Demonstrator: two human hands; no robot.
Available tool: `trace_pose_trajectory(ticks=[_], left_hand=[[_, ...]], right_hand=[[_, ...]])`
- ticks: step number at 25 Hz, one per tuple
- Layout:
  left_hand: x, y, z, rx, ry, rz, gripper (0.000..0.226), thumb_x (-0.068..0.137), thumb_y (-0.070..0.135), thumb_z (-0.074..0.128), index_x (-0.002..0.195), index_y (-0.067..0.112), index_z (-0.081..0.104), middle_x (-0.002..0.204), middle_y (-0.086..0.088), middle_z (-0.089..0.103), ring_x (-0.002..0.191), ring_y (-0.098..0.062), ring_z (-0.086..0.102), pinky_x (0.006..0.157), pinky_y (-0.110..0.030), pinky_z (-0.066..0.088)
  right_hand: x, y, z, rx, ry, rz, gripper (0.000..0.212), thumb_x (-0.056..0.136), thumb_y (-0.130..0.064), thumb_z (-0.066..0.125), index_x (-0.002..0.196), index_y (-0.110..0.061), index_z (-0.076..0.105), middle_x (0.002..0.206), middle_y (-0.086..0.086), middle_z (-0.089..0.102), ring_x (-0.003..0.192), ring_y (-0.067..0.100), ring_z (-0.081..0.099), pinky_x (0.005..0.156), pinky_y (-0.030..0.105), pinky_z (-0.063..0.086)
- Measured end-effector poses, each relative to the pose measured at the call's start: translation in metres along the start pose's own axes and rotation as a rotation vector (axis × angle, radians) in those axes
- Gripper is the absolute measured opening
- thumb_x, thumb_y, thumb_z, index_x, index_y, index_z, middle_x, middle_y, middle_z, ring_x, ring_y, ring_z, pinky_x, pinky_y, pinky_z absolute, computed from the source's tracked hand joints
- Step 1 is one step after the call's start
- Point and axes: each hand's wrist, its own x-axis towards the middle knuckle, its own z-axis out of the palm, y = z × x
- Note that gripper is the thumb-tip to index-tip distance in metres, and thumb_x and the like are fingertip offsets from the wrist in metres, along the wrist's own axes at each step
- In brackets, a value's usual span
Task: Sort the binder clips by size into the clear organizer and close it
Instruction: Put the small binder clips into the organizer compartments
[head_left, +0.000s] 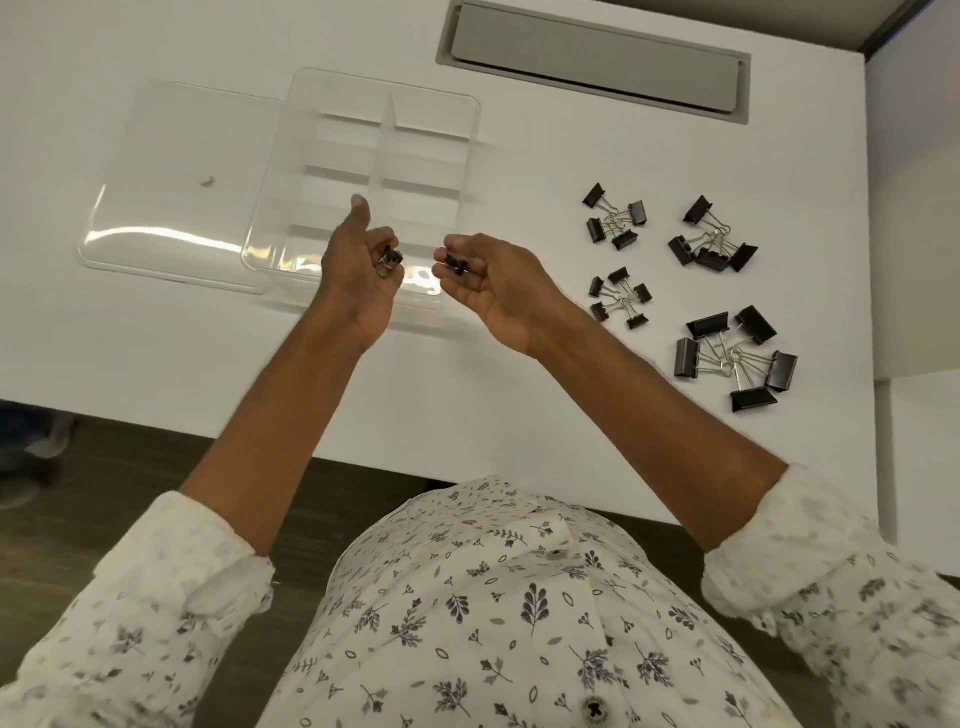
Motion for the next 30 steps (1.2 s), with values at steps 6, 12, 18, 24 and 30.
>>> trace_pose_trajectory(ticks=[6,12,18,24,30], left_hand=[[0.013,0.016,-0.010,0.099,-0.018,0.005,0.072,0.104,0.058,0.038,0.146,-0.001,0.047,0.156,-0.016,0.043,0.152,-0.026,0.030,0.125,-0.040,0.027],[0.009,0.022,-0.023,0.131,-0.051,0.052,0.066,0.106,0.054,0.037,0.147,0.003,0.048,0.154,-0.010,0.048,0.149,-0.022,0.037,0.124,-0.039,0.027],[-0.006,-0.001,-0.016,0.364,-0.227,0.157,0.032,0.100,0.047,0.055,0.120,0.026,0.068,0.133,0.004,0.065,0.123,-0.008,0.059,0.107,-0.030,0.040],[-0.014,-0.061,0.010,0.641,-0.382,0.271,0.043,0.104,0.039,0.056,0.142,0.020,0.057,0.139,0.008,0.061,0.127,-0.004,0.055,0.108,-0.024,0.040],[0.004,-0.112,0.024,1.203,-0.440,0.556,0.050,0.103,0.012,0.054,0.150,0.002,0.043,0.156,-0.013,0.043,0.145,-0.024,0.040,0.119,-0.027,0.027]], right_hand=[[0.018,-0.006,0.034,-0.141,0.017,-0.075,0.042,0.102,-0.023,0.057,0.139,-0.003,0.054,0.144,0.011,0.054,0.137,0.025,0.047,0.117,0.037,0.038],[0.011,-0.010,0.033,-0.165,0.056,-0.225,0.033,0.104,-0.018,0.049,0.134,-0.007,0.059,0.143,0.008,0.057,0.140,0.024,0.045,0.119,0.038,0.036],[0.002,0.001,-0.020,-0.111,0.203,-0.385,0.029,0.104,-0.007,0.047,0.126,-0.008,0.065,0.130,0.008,0.067,0.128,0.020,0.059,0.111,0.031,0.046],[-0.004,0.022,-0.093,-0.417,0.426,-0.490,0.029,0.099,-0.003,0.052,0.119,-0.013,0.069,0.119,0.001,0.071,0.115,0.014,0.065,0.104,0.029,0.051],[0.015,0.059,-0.130,-1.276,0.320,-0.792,0.032,0.094,0.003,0.053,0.121,-0.006,0.067,0.122,0.009,0.068,0.113,0.024,0.062,0.098,0.038,0.051]])
